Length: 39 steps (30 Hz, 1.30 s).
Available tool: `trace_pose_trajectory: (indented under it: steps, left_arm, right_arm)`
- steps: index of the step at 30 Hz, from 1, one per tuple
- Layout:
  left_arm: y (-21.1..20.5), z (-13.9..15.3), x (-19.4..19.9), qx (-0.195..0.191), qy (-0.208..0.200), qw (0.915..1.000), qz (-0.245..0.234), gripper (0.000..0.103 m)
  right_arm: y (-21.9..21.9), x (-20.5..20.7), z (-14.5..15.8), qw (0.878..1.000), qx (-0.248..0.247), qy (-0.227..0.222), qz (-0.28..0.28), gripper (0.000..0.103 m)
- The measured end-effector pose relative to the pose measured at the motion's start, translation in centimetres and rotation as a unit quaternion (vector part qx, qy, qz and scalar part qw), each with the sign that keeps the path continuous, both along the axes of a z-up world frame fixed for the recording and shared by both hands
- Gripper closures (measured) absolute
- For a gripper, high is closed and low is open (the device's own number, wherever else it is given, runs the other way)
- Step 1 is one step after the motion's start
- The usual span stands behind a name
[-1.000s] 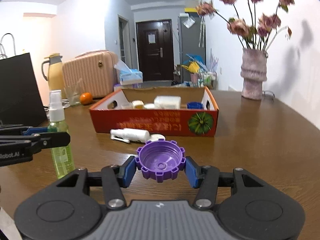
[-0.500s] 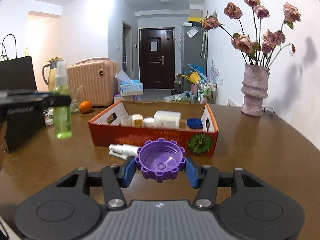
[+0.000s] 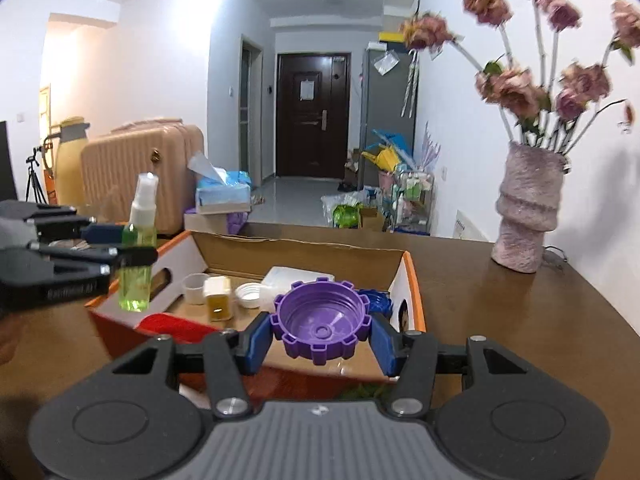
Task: Organize rigid objects
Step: 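Carry spray bottle and purple cap into the box, opening both tools there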
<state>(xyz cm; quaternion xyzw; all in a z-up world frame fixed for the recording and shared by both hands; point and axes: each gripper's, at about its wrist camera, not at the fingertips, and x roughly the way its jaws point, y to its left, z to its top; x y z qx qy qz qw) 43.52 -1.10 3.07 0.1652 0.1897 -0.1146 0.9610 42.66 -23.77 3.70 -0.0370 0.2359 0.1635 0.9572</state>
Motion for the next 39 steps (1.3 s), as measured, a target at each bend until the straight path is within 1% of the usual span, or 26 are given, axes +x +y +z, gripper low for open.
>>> trace_pose_trajectory:
  steps: [3, 5, 7, 8, 9, 10, 11, 14, 15, 17, 21, 23, 25, 28, 33, 34, 36, 39]
  left_arm:
    - [-0.3, -1.8, 2.0, 0.015, 0.016, 0.9997, -0.011, 0.071]
    - [-0.5, -2.8, 2.8, 0.018, 0.004, 0.9997, -0.014, 0.071]
    - [-0.4, -3.2, 3.6, 0.014, 0.016, 0.9996, -0.017, 0.07]
    - [-0.3, -3.4, 3.9, 0.004, 0.022, 0.9996, -0.02, 0.067]
    - [-0.1, -3.6, 4.2, -0.008, 0.029, 0.9993, -0.022, 0.058]
    - [0.1, -3.8, 4.5, -0.017, 0.037, 0.9989, -0.022, 0.054]
    - [0.4, -3.9, 4.6, -0.026, 0.041, 0.9986, -0.02, 0.049]
    - [1.2, -4.3, 5.1, -0.049, 0.059, 0.9968, -0.024, 0.046]
    - [1.5, -4.3, 5.4, -0.054, 0.062, 0.9964, -0.02, 0.043]
    - [2.1, -4.2, 5.8, -0.068, 0.065, 0.9956, 0.003, 0.041]
    - [3.0, -4.1, 6.5, -0.085, 0.076, 0.9929, 0.032, 0.041]
    - [3.0, -3.7, 6.3, -0.087, 0.074, 0.9928, 0.035, 0.041]
    - [2.8, -3.1, 5.7, -0.085, 0.064, 0.9935, 0.038, 0.039]
    - [2.5, -2.0, 4.7, -0.089, 0.054, 0.9939, 0.037, 0.032]
    - [1.9, -0.2, 2.6, -0.091, 0.054, 0.9936, 0.04, 0.029]
    - [1.8, 0.1, 2.1, -0.094, 0.054, 0.9933, 0.04, 0.028]
    - [1.8, 0.9, 0.8, -0.103, 0.054, 0.9923, 0.043, 0.022]
    - [1.8, 1.9, -1.2, -0.119, 0.054, 0.9901, 0.052, 0.018]
  right_arm:
    - [0.3, 3.8, -1.0, 1.0, -0.016, 0.019, -0.005, 0.051]
    - [0.4, 5.8, -1.7, 0.999, -0.02, 0.033, -0.008, 0.051]
    - [0.5, 7.7, -2.6, 0.999, -0.02, 0.043, -0.012, 0.051]
    - [0.6, 8.6, -3.1, 0.998, -0.022, 0.049, -0.016, 0.049]
    - [0.7, 9.2, -3.5, 0.998, -0.024, 0.053, -0.022, 0.047]
    - [0.8, 9.7, -3.9, 0.998, -0.025, 0.054, -0.026, 0.042]
    - [0.9, 9.9, -4.3, 0.998, -0.023, 0.049, -0.025, 0.04]
    - [0.8, 9.9, -5.2, 0.999, -0.013, 0.037, -0.024, 0.038]
    - [0.7, 10.0, -5.3, 0.999, -0.008, 0.034, -0.028, 0.038]
    - [0.3, 9.9, -5.3, 0.999, 0.003, 0.033, -0.037, 0.038]
    - [-1.1, 9.4, -4.8, 0.998, 0.03, 0.019, -0.049, 0.037]
    - [-1.7, 9.4, -4.4, 0.998, 0.042, 0.02, -0.048, 0.036]
    - [-1.6, 9.4, -4.1, 0.998, 0.041, 0.017, -0.05, 0.036]
    - [-1.2, 8.8, -3.3, 0.999, 0.032, 0.014, -0.042, 0.036]
    - [-0.9, 6.2, -1.2, 1.0, 0.016, 0.004, -0.02, 0.036]
    - [-0.9, 5.6, -0.7, 1.0, 0.014, 0.003, -0.017, 0.036]
    - [-1.0, 4.3, 0.2, 1.0, 0.013, 0.001, -0.013, 0.036]
    - [-1.1, 2.2, 1.5, 1.0, 0.012, -0.002, -0.006, 0.036]
